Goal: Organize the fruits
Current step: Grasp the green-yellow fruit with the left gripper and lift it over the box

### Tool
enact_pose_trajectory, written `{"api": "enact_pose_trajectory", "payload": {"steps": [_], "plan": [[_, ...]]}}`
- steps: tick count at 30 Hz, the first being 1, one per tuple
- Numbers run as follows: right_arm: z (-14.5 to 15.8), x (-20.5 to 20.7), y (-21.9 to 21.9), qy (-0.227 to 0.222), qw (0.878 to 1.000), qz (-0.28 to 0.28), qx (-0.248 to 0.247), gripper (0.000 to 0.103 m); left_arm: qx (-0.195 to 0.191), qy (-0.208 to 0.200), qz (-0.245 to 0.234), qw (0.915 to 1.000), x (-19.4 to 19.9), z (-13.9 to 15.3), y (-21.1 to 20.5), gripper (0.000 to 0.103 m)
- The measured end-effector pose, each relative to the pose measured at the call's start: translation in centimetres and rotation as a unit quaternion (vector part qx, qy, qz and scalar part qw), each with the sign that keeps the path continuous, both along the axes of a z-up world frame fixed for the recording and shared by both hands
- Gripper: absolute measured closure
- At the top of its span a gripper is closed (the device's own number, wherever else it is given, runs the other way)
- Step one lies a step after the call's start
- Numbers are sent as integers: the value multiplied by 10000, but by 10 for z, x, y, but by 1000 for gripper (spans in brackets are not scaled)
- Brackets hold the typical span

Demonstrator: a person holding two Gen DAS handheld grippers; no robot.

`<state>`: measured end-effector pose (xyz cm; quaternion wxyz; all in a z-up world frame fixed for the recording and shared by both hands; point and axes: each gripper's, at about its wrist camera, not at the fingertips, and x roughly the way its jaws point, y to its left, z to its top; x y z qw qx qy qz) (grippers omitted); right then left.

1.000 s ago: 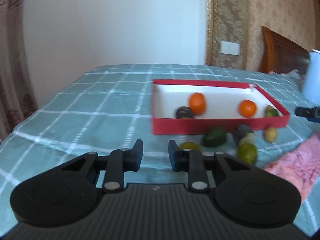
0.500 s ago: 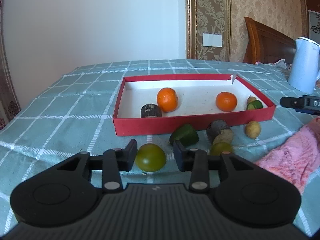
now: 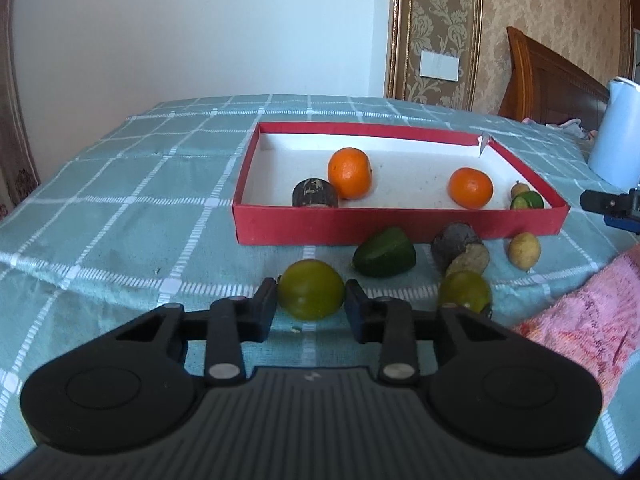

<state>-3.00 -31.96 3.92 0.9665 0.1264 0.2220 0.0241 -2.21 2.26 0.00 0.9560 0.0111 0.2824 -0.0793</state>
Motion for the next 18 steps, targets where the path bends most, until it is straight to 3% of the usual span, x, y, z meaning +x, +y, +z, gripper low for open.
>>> {"api": "enact_pose_trajectory", "payload": {"steps": [6,18], "plan": [[0,0,-1,-5,10000,-18,22,22,-3,-117,17,9999,-6,4,0,71],[-1,0,-3,10,10000,-19,36,22,-25,-611,-215,9979,-2,47,-24,71]]}}
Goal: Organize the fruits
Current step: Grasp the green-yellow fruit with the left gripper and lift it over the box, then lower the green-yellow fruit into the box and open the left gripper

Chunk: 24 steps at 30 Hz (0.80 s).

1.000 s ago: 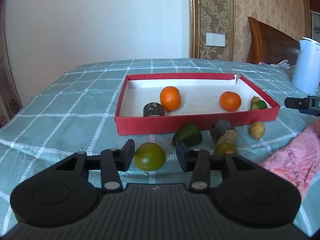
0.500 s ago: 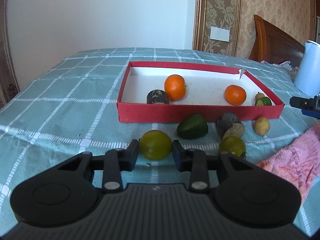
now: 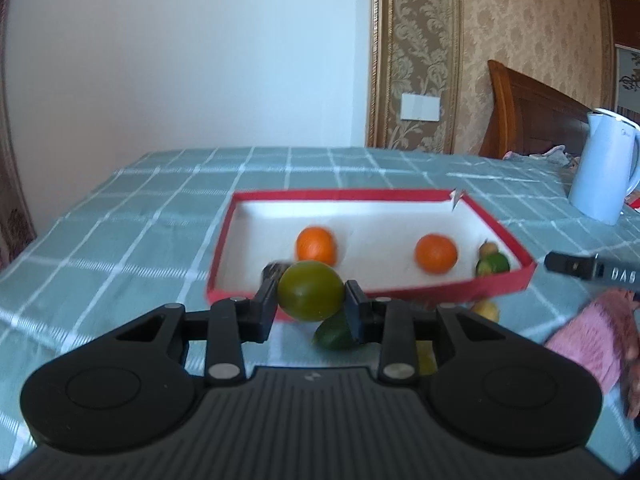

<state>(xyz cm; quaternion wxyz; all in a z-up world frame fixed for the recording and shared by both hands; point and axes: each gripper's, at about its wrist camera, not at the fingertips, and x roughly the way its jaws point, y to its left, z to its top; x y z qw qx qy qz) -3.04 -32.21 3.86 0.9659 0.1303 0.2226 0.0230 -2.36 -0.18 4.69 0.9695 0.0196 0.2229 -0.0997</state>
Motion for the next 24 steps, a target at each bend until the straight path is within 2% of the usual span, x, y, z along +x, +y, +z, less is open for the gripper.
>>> {"api": "enact_pose_trajectory", "payload": {"steps": [6,14,24], "plan": [[-1,0,-2,14,10000,-24,38,22,83,-55,-29,9999,22,2,-22,71],[0,2,-2,43,10000,-10,66,22,52,299,58,9995,56,-13,-31,71],[0,1,-4,53,9999,13,109,22,240,462,125,9986,73,-21,-44,70]]}}
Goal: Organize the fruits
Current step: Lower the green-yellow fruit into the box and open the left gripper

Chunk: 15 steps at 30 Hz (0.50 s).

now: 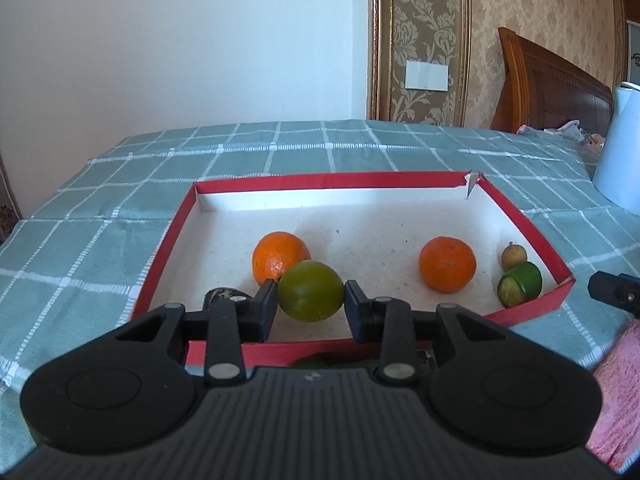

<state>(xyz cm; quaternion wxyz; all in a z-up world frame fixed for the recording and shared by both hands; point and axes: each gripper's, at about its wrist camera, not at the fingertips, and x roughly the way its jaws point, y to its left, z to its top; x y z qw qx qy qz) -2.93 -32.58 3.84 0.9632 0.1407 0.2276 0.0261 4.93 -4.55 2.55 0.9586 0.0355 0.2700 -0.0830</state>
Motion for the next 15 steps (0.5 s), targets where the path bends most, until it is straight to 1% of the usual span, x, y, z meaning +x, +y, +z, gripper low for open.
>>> {"api": "enact_pose_trajectory", "payload": {"steps": [8,15], "plan": [[0,0,0,4,10000,1,-4,22,104,113,71,9999,8,-6,-4,70],[0,0,0,6,10000,4,-3,22,194,129,73,9997,10,-8,-9,70]]}}
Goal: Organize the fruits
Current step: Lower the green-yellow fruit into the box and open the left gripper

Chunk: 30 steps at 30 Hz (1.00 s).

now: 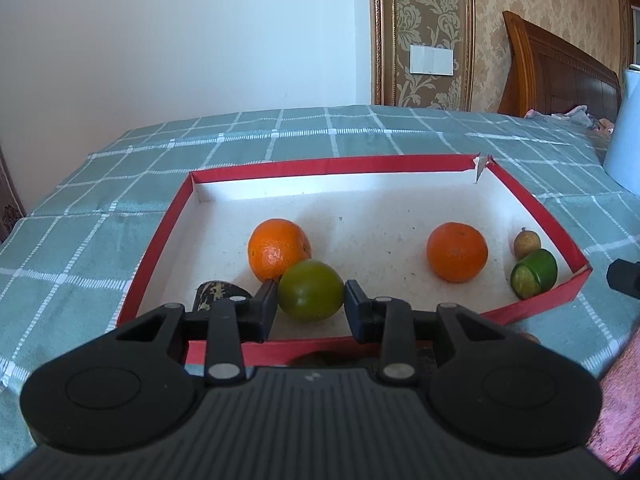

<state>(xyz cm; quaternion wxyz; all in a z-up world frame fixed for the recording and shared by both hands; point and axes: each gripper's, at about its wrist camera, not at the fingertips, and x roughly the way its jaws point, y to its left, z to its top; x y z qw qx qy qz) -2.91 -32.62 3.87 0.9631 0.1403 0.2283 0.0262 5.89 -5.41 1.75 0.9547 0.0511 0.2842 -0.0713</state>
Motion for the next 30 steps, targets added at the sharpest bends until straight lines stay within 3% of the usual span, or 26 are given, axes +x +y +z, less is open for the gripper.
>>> {"api": "enact_pose_trajectory", "payload": {"steps": [30], "plan": [[0,0,-2,19,10000,-18,8,22,161,-138,202,9996,-2,-3,-6,68]]}}
